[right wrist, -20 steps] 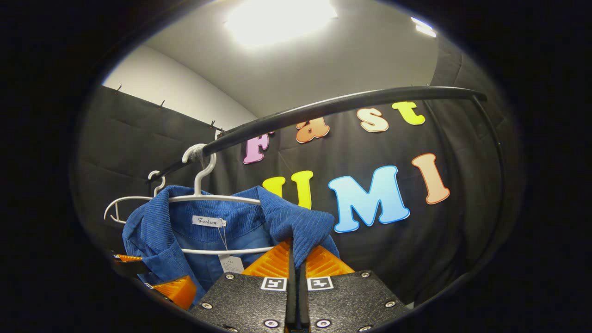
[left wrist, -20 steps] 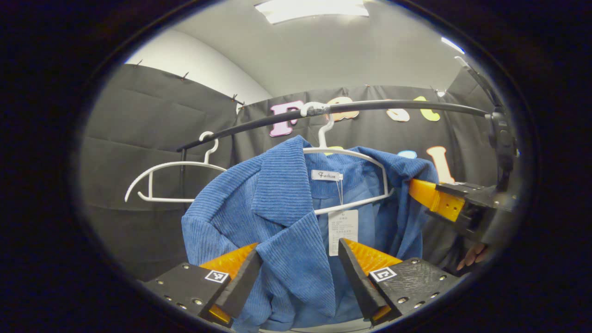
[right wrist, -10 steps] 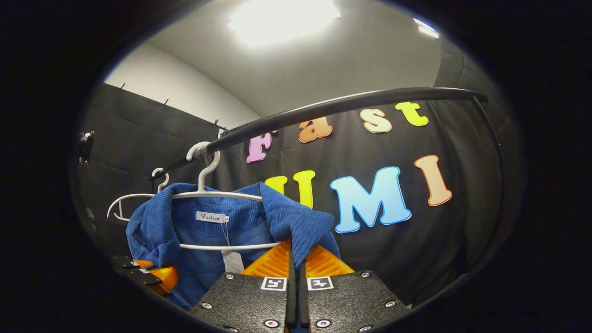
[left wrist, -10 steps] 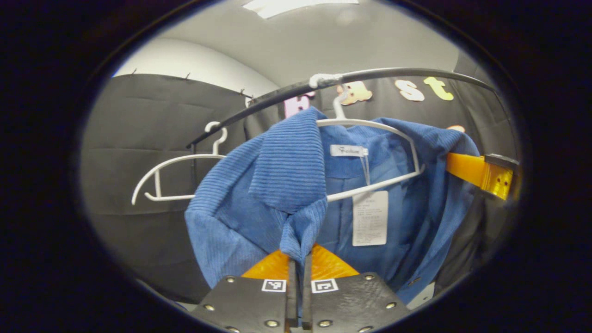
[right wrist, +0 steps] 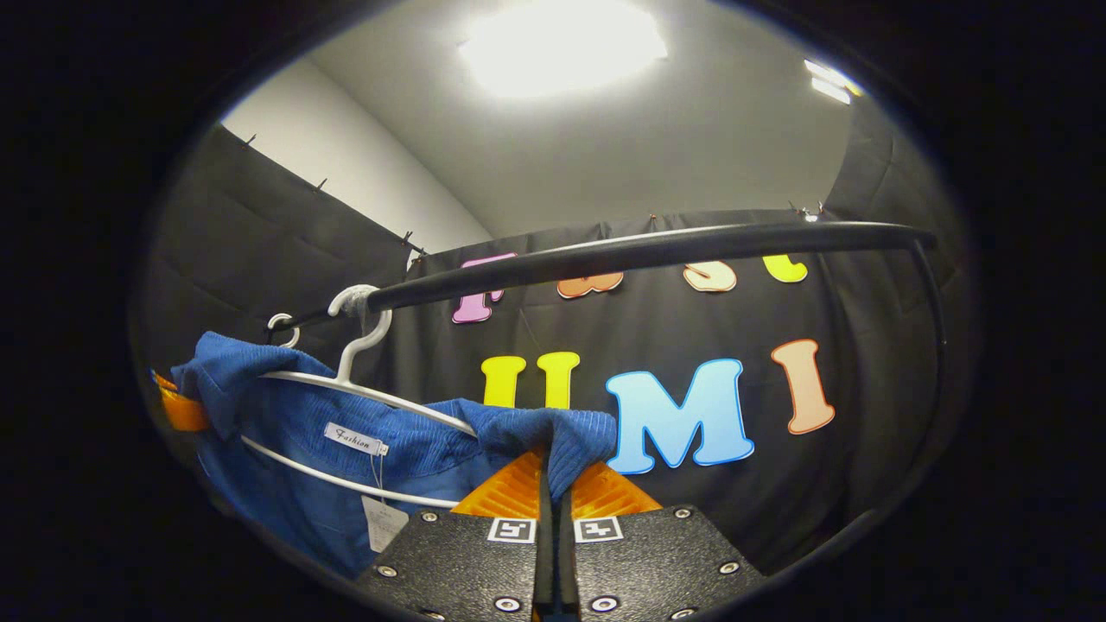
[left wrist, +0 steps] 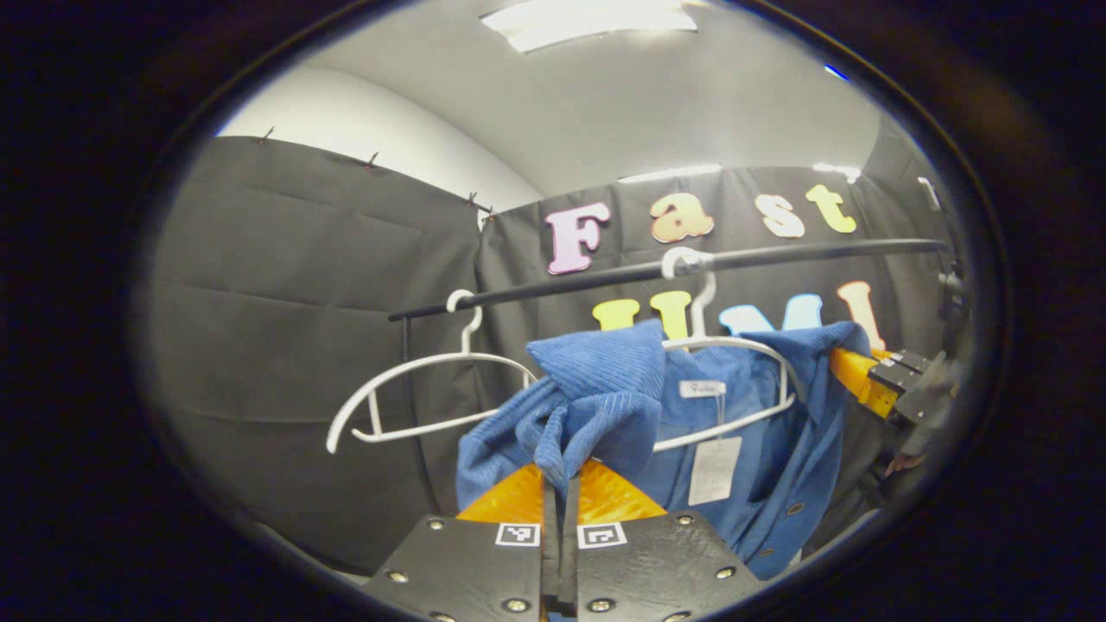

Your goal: Grasp the clothes on the hanger with both hands and then place them into the laundry hamper below.

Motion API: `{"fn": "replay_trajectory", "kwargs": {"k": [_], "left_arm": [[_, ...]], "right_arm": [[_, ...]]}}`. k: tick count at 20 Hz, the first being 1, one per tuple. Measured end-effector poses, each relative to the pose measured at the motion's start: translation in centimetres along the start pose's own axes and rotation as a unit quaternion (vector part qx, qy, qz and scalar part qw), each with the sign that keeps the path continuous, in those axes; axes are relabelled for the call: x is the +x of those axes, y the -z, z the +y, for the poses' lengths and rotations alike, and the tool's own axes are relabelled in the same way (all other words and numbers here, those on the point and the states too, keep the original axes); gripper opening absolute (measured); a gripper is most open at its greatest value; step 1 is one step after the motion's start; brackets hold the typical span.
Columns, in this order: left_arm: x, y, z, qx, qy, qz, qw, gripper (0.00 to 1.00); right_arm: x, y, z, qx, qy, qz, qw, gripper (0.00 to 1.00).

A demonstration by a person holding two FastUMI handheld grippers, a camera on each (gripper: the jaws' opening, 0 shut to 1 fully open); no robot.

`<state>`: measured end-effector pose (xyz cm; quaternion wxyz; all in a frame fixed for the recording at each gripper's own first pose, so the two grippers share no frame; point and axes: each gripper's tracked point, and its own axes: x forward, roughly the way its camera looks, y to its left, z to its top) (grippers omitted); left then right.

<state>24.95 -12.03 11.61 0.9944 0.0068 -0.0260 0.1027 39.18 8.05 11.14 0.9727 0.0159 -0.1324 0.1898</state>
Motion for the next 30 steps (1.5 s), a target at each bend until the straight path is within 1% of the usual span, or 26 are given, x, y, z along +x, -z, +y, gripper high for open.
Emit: {"fn": "replay_trajectory", "kwargs": {"k": [1, 4, 5, 7, 10, 12, 15, 16, 17, 18, 19, 20, 21, 23, 25, 29, 30], "left_arm": [[0.0, -1.2, 1.2, -0.002, -0.005, -0.008, 1.000, 0.05], [0.1, -4.2, 4.0, 0.001, -0.017, -0.031, 0.999, 0.05], [-0.2, -4.8, 4.9, 0.006, -0.022, -0.037, 0.999, 0.05], [0.2, -6.0, 6.0, 0.022, -0.018, -0.048, 0.998, 0.05], [2.2, -7.7, 7.8, 0.049, -0.021, -0.058, 0.997, 0.05], [4.6, -7.7, 8.6, 0.057, -0.013, -0.058, 0.997, 0.05], [7.4, -6.9, 8.9, 0.104, 0.001, -0.058, 0.993, 0.05], [8.0, -6.4, 8.9, 0.118, 0.007, -0.057, 0.991, 0.01], [8.4, -5.9, 9.0, 0.123, 0.013, -0.053, 0.991, 0.00], [8.7, -5.6, 9.1, 0.121, 0.020, -0.049, 0.991, 0.05], [9.1, -5.1, 9.2, 0.116, 0.028, -0.044, 0.992, 0.00], [9.4, -4.5, 9.6, 0.110, 0.033, -0.038, 0.993, 0.00], [9.6, -3.6, 9.8, 0.107, 0.040, -0.030, 0.993, 0.00], [9.9, -1.9, 9.6, 0.088, 0.053, -0.010, 0.995, 0.00], [10.0, -0.7, 9.3, 0.067, 0.056, -0.004, 0.996, 0.01], [9.7, 0.2, 8.9, 0.030, 0.056, -0.007, 0.998, 0.01], [9.6, 0.5, 8.8, 0.022, 0.059, -0.004, 0.998, 0.05]], "right_arm": [[0.6, -0.1, -0.3, -0.005, 0.003, -0.003, 1.000, 0.02], [2.5, 0.4, -1.7, -0.016, 0.013, -0.004, 1.000, 0.02], [3.2, 1.0, -2.5, -0.019, 0.019, -0.002, 1.000, 0.02], [4.6, 1.7, -3.7, -0.024, 0.030, 0.001, 0.999, 0.02], [6.6, 4.2, -6.2, -0.036, 0.049, 0.014, 0.998, 0.02], [7.0, 5.7, -6.8, -0.036, 0.050, 0.029, 0.998, 0.02], [6.0, 6.5, -6.9, -0.058, 0.055, 0.031, 0.996, 0.02], [5.7, 6.7, -6.9, -0.069, 0.058, 0.033, 0.995, 0.02], [5.5, 7.1, -7.0, -0.079, 0.062, 0.040, 0.994, 0.02], [5.6, 7.7, -7.2, -0.086, 0.063, 0.047, 0.993, 0.02], [5.8, 8.2, -7.4, -0.092, 0.066, 0.054, 0.992, 0.02], [6.1, 8.7, -7.7, -0.096, 0.067, 0.061, 0.991, 0.00], [6.4, 9.4, -8.2, -0.103, 0.073, 0.070, 0.990, 0.02], [6.9, 11.0, -8.9, -0.103, 0.073, 0.089, 0.988, 0.02], [6.7, 12.6, -8.9, -0.103, 0.072, 0.101, 0.987, 0.02], [4.9, 14.3, -8.9, -0.110, 0.065, 0.114, 0.985, 0.02], [4.8, 15.0, -9.1, -0.106, 0.065, 0.125, 0.984, 0.02]]}}
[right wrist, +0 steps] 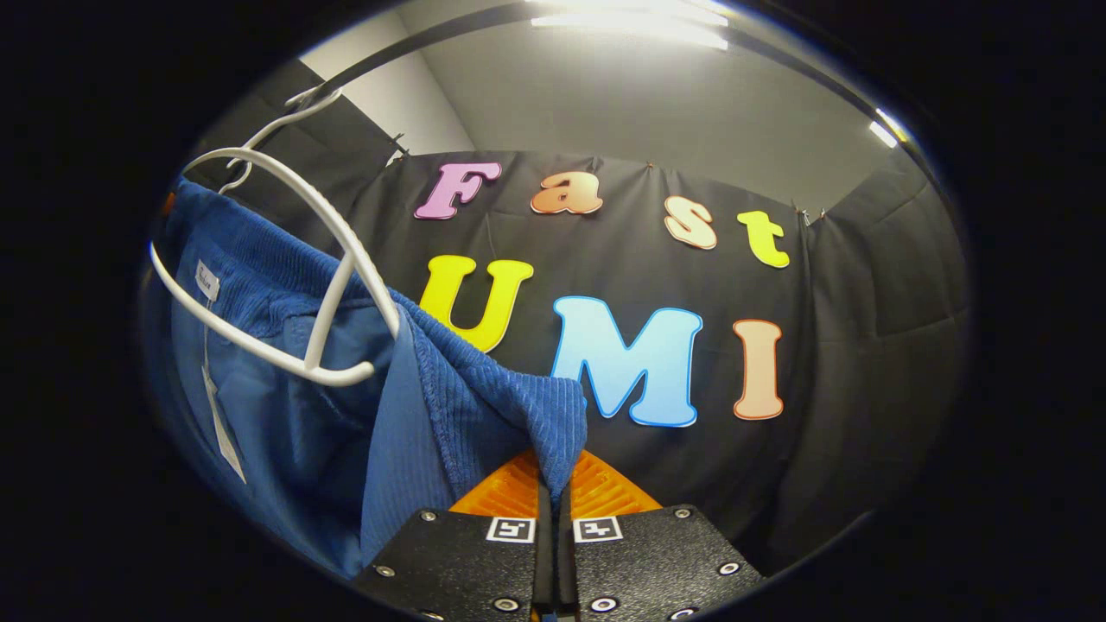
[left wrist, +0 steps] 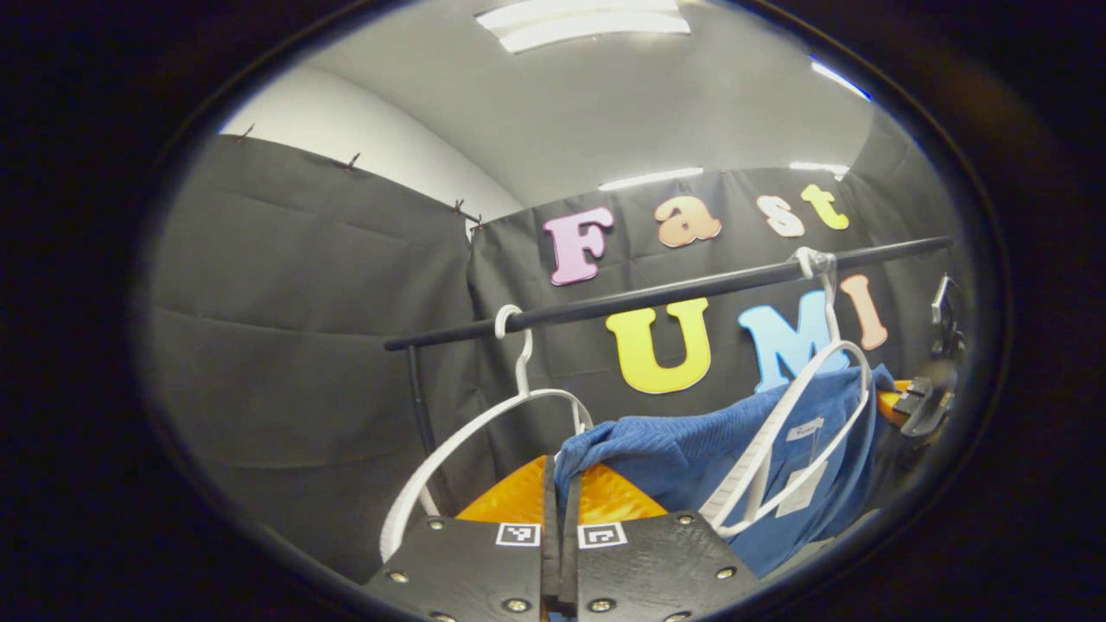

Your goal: Grasp the clothes on the hanger with both hands and then place them into the laundry hamper below.

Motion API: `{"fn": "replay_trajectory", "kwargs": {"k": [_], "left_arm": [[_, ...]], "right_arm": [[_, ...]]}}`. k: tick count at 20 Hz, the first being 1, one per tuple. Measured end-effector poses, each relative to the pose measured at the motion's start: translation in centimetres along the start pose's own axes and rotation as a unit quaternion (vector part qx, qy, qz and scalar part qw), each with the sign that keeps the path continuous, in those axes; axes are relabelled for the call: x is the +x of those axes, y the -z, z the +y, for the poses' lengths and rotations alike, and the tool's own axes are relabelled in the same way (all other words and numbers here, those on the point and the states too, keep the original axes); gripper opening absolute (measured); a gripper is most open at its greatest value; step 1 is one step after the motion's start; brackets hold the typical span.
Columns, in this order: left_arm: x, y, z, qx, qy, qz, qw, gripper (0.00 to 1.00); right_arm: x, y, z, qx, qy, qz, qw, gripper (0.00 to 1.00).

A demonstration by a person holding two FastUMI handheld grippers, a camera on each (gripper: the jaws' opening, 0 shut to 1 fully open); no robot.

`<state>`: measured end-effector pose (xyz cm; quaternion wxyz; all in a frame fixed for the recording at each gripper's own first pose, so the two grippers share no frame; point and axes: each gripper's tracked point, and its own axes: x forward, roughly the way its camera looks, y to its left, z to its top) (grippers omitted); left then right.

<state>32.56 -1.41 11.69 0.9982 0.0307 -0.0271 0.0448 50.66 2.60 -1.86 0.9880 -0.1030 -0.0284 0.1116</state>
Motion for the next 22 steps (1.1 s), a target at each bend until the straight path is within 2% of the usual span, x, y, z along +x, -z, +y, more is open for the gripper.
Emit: {"fn": "replay_trajectory", "kwargs": {"k": [1, 2, 4, 5, 6, 8, 9, 10, 11, 12, 13, 14, 17, 22], "left_arm": [[0.0, 0.3, -0.1, -0.005, 0.002, 0.003, 1.000, 0.05], [-0.3, 0.7, -0.1, -0.004, 0.005, 0.007, 1.000, 0.01], [-1.8, 3.0, 0.5, 0.029, -0.003, 0.031, 0.999, 0.01], [-2.6, 4.4, 0.6, 0.035, -0.003, 0.042, 0.998, 0.05], [-3.4, 5.7, 0.6, 0.040, -0.006, 0.053, 0.998, 0.01], [-4.1, 8.3, 0.0, 0.029, -0.010, 0.070, 0.997, 0.01], [-4.3, 9.4, -0.3, 0.021, -0.009, 0.076, 0.997, 0.05], [-4.7, 10.3, -0.9, 0.007, -0.004, 0.082, 0.997, 0.05], [-5.3, 11.5, -1.6, -0.004, 0.003, 0.090, 0.996, 0.01], [-6.3, 12.4, -1.6, -0.003, -0.005, 0.096, 0.995, 0.01], [-6.9, 13.1, -1.2, 0.006, -0.013, 0.100, 0.995, 0.05], [-8.0, 13.5, -0.9, 0.005, -0.014, 0.102, 0.995, 0.01], [-10.7, 13.6, -0.7, -0.015, -0.013, 0.105, 0.994, 0.01], [-13.7, 9.9, 0.1, -0.034, 0.004, 0.071, 0.997, 0.01]], "right_arm": [[0.0, 0.6, -0.1, 0.002, 0.000, 0.008, 1.000, 0.02], [-0.1, 1.1, -0.2, 0.003, 0.000, 0.016, 1.000, 0.02], [-0.8, 2.3, 0.3, -0.003, -0.007, 0.032, 0.999, 0.02], [-1.1, 2.8, 0.7, -0.007, -0.010, 0.035, 0.999, 0.02], [-1.5, 3.8, 1.0, -0.011, -0.013, 0.044, 0.999, 0.02], [-2.0, 6.8, 1.3, -0.007, -0.015, 0.077, 0.997, 0.02], [-2.6, 8.4, 1.8, 0.008, -0.024, 0.094, 0.995, 0.02], [-3.4, 9.7, 2.5, 0.019, -0.034, 0.107, 0.994, 0.02], [-4.2, 10.8, 3.2, 0.015, -0.043, 0.117, 0.992, 0.02], [-5.2, 11.7, 3.5, 0.004, -0.050, 0.126, 0.991, 0.02], [-6.1, 12.3, 3.8, -0.006, -0.055, 0.127, 0.990, 0.02], [-7.0, 12.8, 4.3, -0.005, -0.061, 0.129, 0.990, 0.02], [-9.6, 12.5, 4.8, 0.012, -0.070, 0.132, 0.989, 0.02], [-14.3, 6.2, 4.3, 0.053, -0.070, 0.096, 0.992, 0.02]]}}
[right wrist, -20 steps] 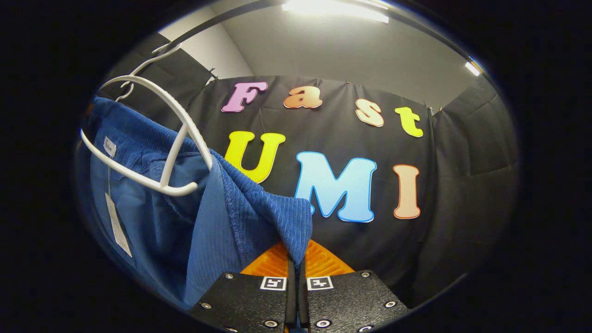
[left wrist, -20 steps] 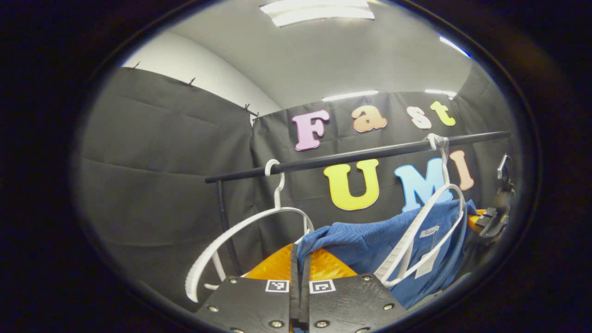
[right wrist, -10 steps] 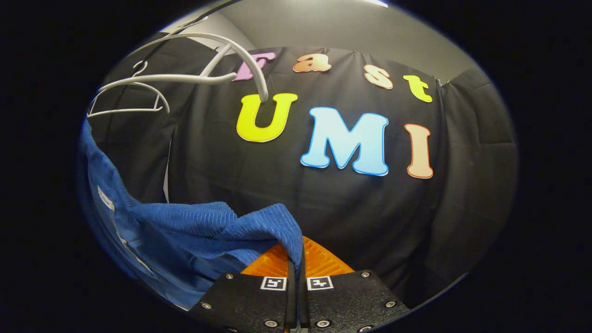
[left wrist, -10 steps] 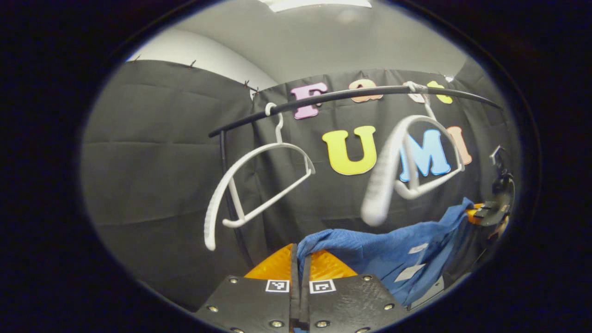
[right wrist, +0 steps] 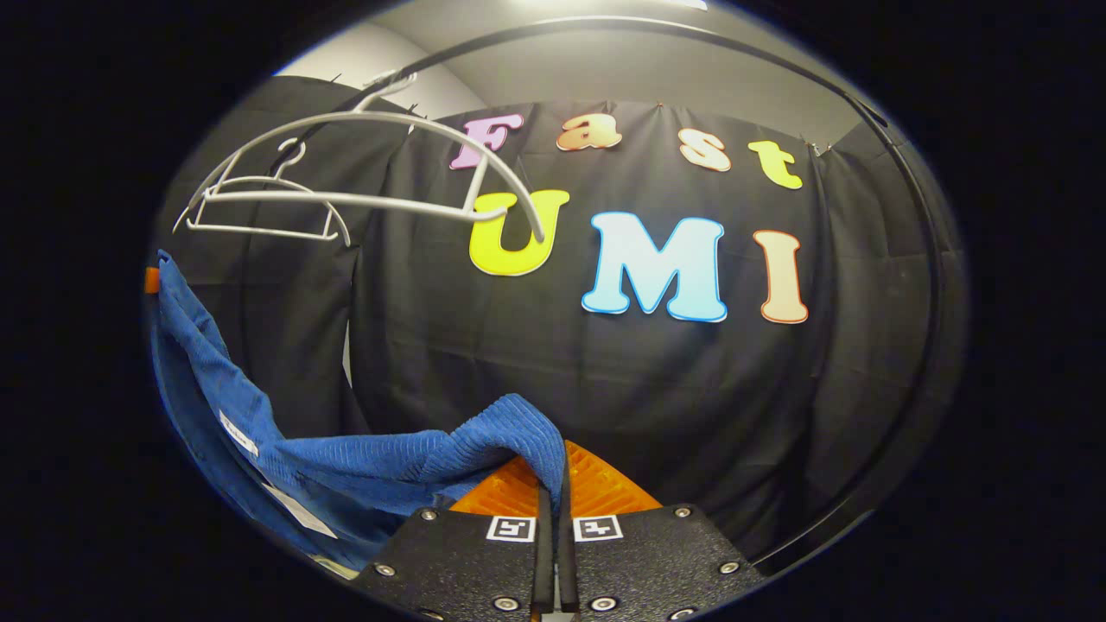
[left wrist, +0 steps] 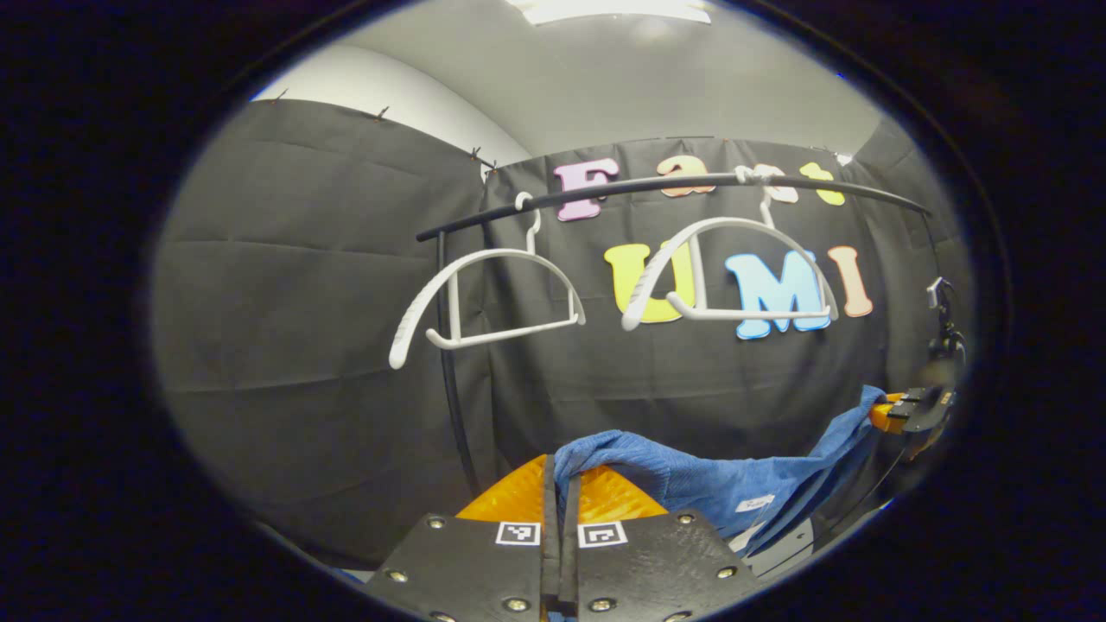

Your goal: Grasp the clothes on the hanger with both hands and then place them into the laundry hamper below.

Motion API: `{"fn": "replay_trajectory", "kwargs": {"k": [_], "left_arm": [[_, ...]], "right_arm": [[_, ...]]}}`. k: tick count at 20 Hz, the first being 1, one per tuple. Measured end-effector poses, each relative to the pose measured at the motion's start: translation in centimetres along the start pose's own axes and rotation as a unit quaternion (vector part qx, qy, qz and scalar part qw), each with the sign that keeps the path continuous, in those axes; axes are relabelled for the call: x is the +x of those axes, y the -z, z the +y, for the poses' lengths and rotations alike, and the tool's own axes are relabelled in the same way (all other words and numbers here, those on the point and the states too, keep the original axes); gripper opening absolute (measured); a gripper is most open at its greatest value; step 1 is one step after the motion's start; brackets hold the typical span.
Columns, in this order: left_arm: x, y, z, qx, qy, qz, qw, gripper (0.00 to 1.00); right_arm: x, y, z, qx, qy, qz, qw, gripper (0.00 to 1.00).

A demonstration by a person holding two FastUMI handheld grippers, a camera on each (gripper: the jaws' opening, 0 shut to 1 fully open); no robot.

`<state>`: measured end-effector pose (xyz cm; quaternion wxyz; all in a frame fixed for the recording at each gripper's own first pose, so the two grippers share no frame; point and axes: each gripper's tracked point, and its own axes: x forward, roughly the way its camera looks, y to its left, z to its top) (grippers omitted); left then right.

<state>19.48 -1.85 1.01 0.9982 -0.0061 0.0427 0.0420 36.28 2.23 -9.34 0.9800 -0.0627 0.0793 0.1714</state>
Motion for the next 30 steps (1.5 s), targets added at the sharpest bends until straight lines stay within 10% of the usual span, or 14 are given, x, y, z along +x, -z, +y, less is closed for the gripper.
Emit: {"fn": "replay_trajectory", "kwargs": {"k": [15, 30], "left_arm": [[-12.3, -3.5, -8.4, -0.051, 0.179, -0.019, 0.982, 0.01], [-11.4, 18.1, -12.3, -0.011, 0.181, 0.162, 0.970, 0.03]], "right_arm": [[-17.4, -6.0, 11.0, 0.033, -0.047, -0.043, 0.997, 0.02], [-19.5, 14.2, 18.7, 0.030, -0.084, 0.160, 0.983, 0.02]]}}
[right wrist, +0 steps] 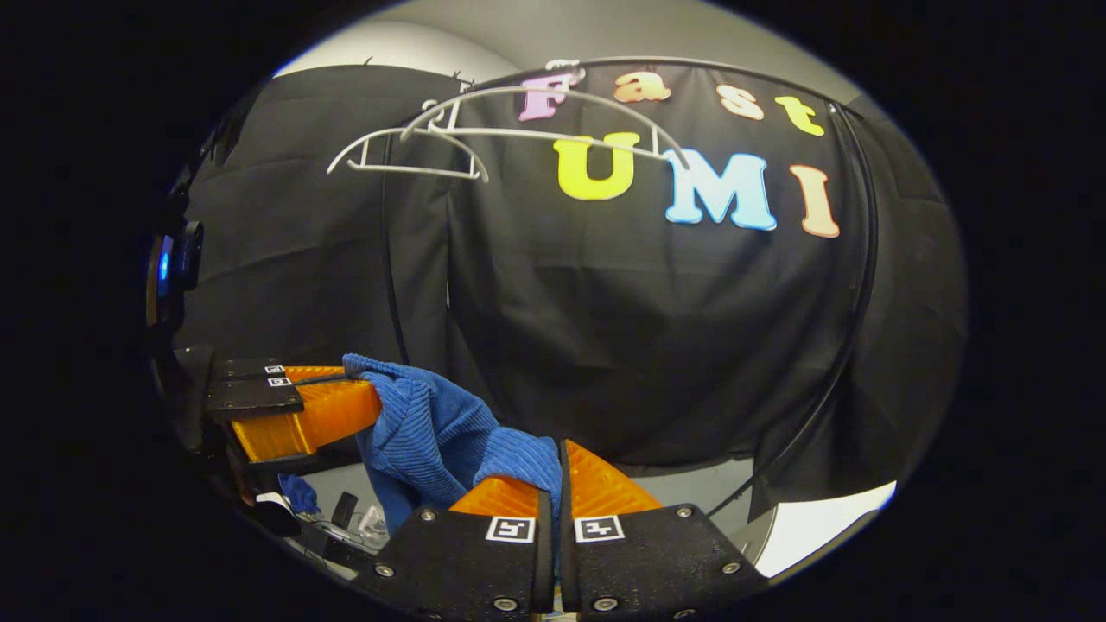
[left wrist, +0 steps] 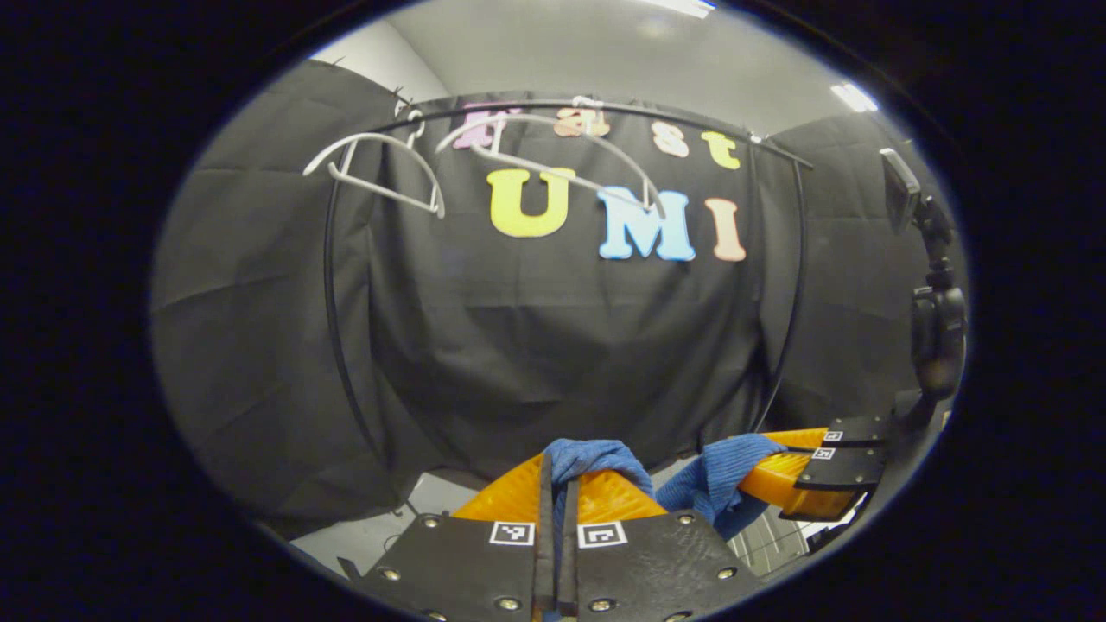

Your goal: Grasp the clothes on the hanger with both hands and then place them into the laundry hamper below.

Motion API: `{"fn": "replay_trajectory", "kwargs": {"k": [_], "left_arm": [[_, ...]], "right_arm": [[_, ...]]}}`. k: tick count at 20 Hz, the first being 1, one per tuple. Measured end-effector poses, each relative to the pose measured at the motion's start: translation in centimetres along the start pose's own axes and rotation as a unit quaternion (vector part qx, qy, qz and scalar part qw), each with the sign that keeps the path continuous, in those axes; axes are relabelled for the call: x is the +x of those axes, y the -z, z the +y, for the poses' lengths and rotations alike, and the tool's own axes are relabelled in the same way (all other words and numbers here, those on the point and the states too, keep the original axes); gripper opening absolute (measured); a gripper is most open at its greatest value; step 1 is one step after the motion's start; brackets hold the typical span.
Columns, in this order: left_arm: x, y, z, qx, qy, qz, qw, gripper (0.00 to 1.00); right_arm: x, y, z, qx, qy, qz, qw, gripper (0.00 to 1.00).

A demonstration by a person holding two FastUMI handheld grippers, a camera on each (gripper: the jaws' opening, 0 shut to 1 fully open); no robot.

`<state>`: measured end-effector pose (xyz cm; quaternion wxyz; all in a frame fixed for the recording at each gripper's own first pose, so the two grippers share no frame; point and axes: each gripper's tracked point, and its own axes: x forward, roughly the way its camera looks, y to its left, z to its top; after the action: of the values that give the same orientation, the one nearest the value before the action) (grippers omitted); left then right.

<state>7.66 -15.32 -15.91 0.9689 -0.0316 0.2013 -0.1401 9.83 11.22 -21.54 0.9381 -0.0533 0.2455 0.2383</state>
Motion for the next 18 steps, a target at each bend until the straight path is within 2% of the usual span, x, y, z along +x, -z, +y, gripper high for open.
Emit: {"fn": "replay_trajectory", "kwargs": {"k": [3, 8, 10, 11, 13, 14, 15, 16, 17, 18], "left_arm": [[2.5, 4.9, 0.0, -0.009, -0.004, 0.053, 0.999, 0.05], [2.0, 11.1, 1.0, -0.003, -0.013, 0.120, 0.993, 0.07], [2.1, 12.0, 1.5, 0.006, -0.018, 0.128, 0.992, 0.44], [2.0, 11.8, 1.5, 0.005, -0.019, 0.120, 0.993, 0.63], [1.9, 10.8, 1.7, 0.008, -0.019, 0.105, 0.994, 1.00], [1.5, 10.5, 1.9, 0.010, -0.019, 0.100, 0.995, 0.95], [1.3, 10.2, 2.3, 0.014, -0.021, 0.096, 0.995, 1.00], [1.0, 9.7, 2.4, 0.017, -0.023, 0.095, 0.995, 1.00], [0.6, 9.4, 2.6, 0.017, -0.024, 0.094, 0.995, 0.95], [0.0, 9.4, 2.8, 0.016, -0.026, 0.093, 0.995, 0.95]], "right_arm": [[0.9, 4.4, 0.1, 0.003, 0.003, 0.052, 0.999, 0.03], [2.2, 10.2, -0.2, 0.004, 0.006, 0.122, 0.992, 0.07], [2.1, 11.6, -0.4, 0.006, 0.011, 0.138, 0.990, 0.13], [1.9, 12.3, -0.7, 0.008, 0.014, 0.145, 0.989, 0.23], [0.9, 12.4, -0.3, 0.018, 0.010, 0.144, 0.989, 0.60], [0.8, 12.3, -0.2, 0.020, 0.012, 0.140, 0.990, 0.78], [0.6, 12.1, -0.2, 0.019, 0.015, 0.139, 0.990, 0.86], [0.6, 12.0, -0.1, 0.019, 0.017, 0.137, 0.990, 0.93], [0.5, 11.8, -0.1, 0.020, 0.019, 0.135, 0.990, 0.94], [0.4, 11.7, 0.0, 0.022, 0.022, 0.132, 0.991, 0.94]]}}
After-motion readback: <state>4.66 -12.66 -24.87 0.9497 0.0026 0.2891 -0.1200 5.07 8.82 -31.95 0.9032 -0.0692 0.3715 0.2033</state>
